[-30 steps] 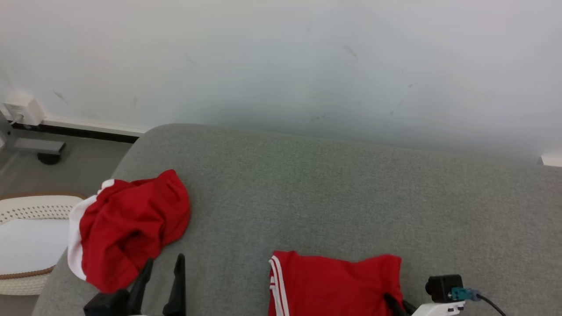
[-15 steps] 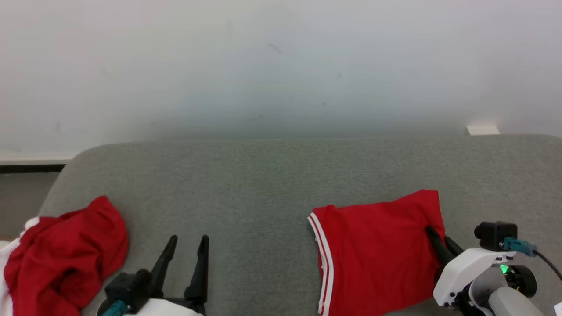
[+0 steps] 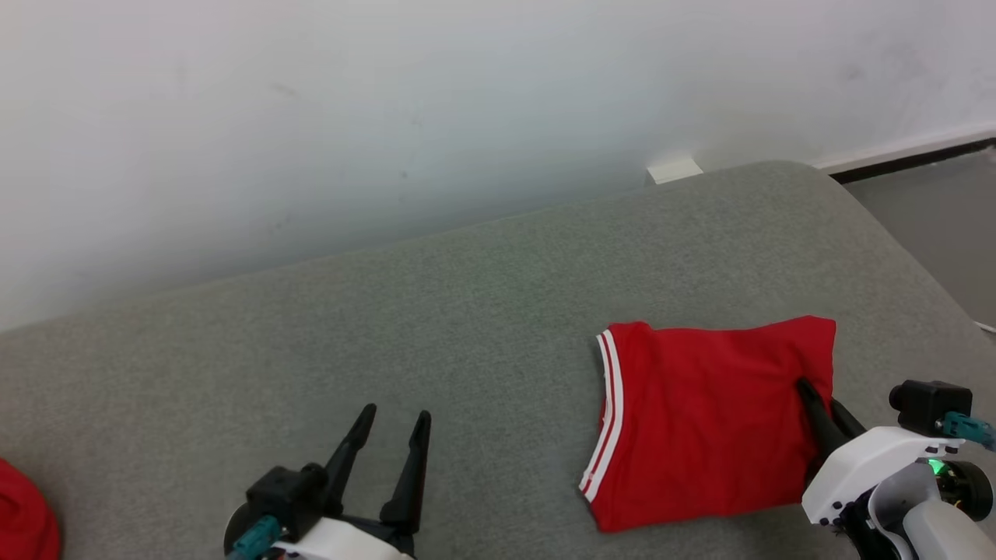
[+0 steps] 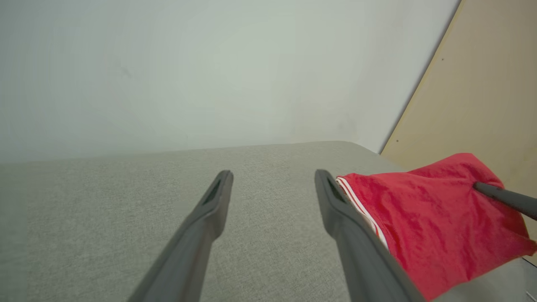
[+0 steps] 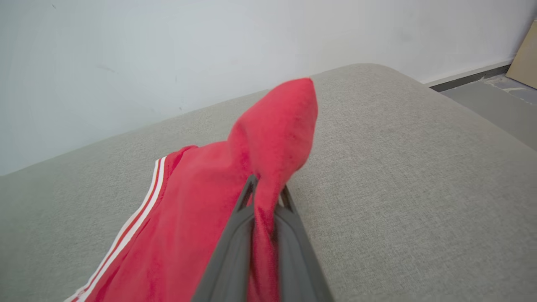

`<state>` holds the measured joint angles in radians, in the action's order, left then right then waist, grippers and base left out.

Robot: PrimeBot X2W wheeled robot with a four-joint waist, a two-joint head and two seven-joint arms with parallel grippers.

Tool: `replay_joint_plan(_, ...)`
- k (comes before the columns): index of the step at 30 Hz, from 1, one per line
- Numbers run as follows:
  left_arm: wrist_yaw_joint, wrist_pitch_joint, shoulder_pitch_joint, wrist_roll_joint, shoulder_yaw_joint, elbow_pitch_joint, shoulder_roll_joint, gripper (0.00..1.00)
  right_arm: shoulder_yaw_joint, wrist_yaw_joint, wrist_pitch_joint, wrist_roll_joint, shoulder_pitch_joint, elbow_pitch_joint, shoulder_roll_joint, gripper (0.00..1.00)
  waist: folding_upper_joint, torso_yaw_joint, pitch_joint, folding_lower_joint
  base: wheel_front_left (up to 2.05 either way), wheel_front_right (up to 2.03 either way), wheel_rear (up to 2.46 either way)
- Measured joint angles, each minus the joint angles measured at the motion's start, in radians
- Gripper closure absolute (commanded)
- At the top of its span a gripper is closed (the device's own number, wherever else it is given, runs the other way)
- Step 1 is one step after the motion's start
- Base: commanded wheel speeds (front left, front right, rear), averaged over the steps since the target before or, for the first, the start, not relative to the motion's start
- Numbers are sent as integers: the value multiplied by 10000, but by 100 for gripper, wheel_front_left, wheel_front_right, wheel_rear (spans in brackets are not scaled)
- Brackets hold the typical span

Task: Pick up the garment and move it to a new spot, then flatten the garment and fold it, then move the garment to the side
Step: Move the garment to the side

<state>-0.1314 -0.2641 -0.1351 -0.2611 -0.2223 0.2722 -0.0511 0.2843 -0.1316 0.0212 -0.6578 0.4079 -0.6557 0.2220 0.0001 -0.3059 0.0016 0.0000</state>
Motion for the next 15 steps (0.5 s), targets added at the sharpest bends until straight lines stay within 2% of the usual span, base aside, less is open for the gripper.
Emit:
replay_joint_plan(8,0,0,-331,42,-332,-6,-35,0,-309,-2,-192,12,206,408,48,100,0,-174,572,1,0,0,0)
replay_joint_plan(15,2,0,-657,63,-510,-130,-387,0,-625,-2,-683,-115,1286,667,823,100,0,260,1258,1,0,0,0)
